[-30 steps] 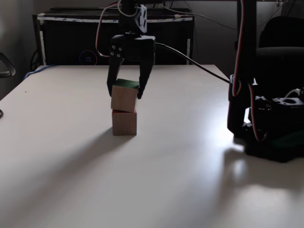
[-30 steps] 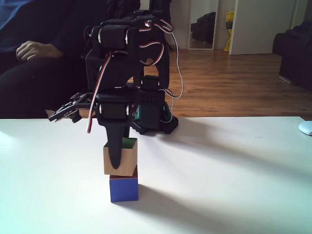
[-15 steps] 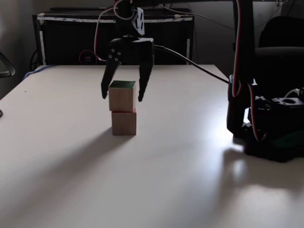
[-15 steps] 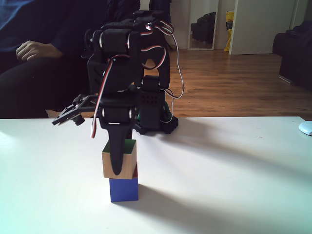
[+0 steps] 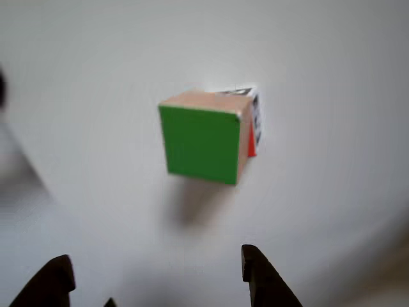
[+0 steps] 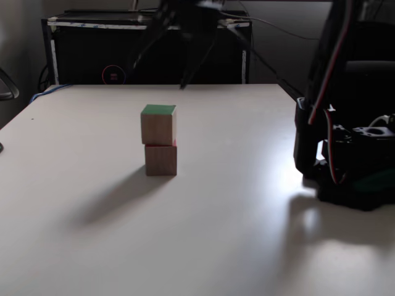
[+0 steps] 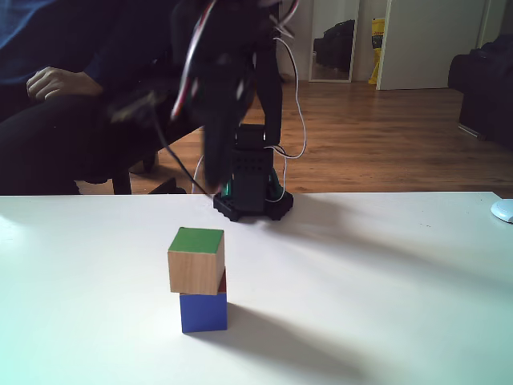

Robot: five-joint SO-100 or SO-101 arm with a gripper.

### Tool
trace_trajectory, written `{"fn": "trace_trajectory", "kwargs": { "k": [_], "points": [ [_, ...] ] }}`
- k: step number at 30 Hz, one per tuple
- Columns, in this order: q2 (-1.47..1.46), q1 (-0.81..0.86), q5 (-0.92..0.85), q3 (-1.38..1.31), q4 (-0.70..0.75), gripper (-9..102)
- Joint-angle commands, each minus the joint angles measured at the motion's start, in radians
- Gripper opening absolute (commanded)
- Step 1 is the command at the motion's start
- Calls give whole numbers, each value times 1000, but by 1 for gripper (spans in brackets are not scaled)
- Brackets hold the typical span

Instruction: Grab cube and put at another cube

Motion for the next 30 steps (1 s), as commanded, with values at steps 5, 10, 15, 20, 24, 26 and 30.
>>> {"fn": "trace_trajectory", "kwargs": {
  "k": [5,10,15,20,24,26,30],
  "points": [
    [729,-57,-3,482,-218,14],
    [1005,-117,41,684,-239,2],
    [1262,-169,72,854,-245,2],
    [1272,-143,32,971,-298,1],
    [1368,-138,-15,1120,-314,1],
    [1368,-130,-38,1170,-324,0],
    [1368,-117,-54,1270,-348,0]
  ]
}}
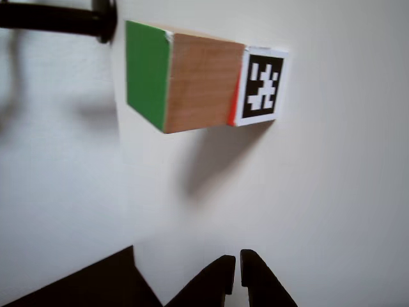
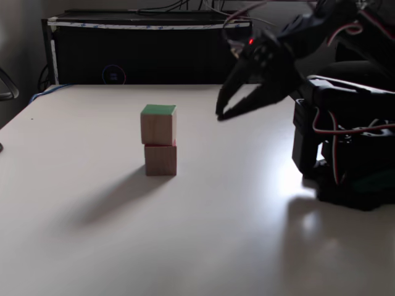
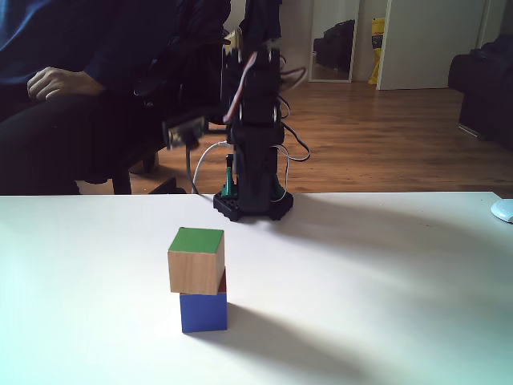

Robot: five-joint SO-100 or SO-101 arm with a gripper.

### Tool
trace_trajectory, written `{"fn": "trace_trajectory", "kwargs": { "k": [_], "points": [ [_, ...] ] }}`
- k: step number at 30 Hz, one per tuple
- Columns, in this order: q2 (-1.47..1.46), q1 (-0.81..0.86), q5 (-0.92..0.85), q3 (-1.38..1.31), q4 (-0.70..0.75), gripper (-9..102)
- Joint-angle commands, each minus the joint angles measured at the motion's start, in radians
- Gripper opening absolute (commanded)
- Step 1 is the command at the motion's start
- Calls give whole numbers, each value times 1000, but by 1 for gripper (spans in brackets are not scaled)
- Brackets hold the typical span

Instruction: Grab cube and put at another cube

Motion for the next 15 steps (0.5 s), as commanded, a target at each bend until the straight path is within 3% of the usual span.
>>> {"fn": "trace_trajectory", "kwargs": {
  "k": [1,10,15],
  "points": [
    [11,12,-3,58,-28,0],
    [11,-5,-9,279,-115,0],
    [11,-38,2,270,-66,0]
  ]
}}
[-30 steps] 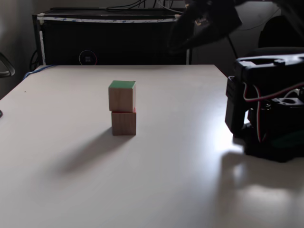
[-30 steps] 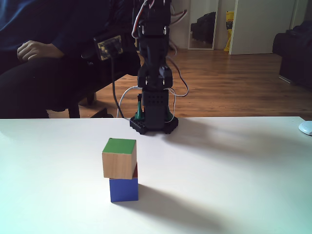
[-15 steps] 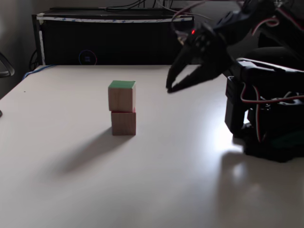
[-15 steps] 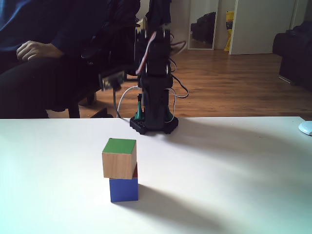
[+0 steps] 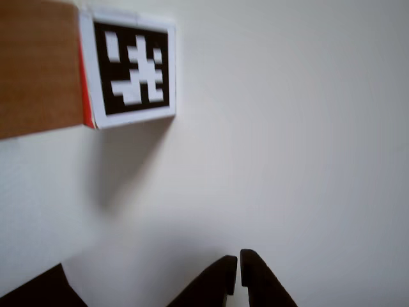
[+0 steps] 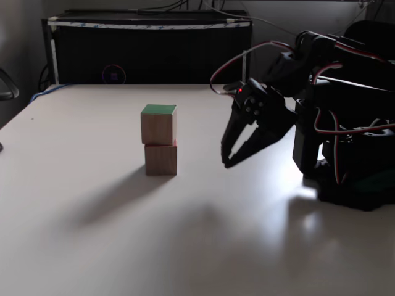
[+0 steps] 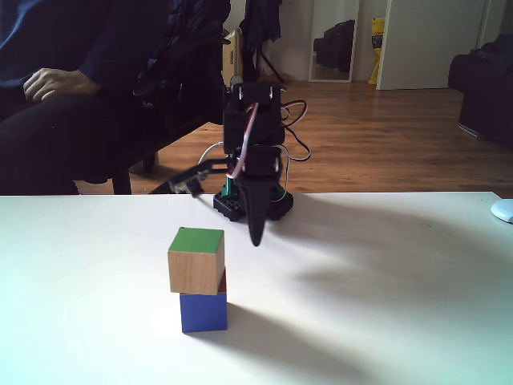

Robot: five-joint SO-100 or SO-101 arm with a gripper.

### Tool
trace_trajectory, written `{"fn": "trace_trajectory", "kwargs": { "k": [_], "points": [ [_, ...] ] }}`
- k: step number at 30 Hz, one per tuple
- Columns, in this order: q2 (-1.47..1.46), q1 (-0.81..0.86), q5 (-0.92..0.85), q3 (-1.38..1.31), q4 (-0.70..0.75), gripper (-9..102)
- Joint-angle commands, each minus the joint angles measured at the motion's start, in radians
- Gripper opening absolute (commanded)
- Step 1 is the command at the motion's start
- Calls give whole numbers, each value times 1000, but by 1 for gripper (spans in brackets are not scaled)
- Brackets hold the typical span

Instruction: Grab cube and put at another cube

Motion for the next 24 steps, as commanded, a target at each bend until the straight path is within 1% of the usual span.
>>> {"fn": "trace_trajectory", "kwargs": {
  "k": [1,24],
  "points": [
    [8,3,6,-5,8,0],
    [8,20,15,-5,8,0]
  ]
}}
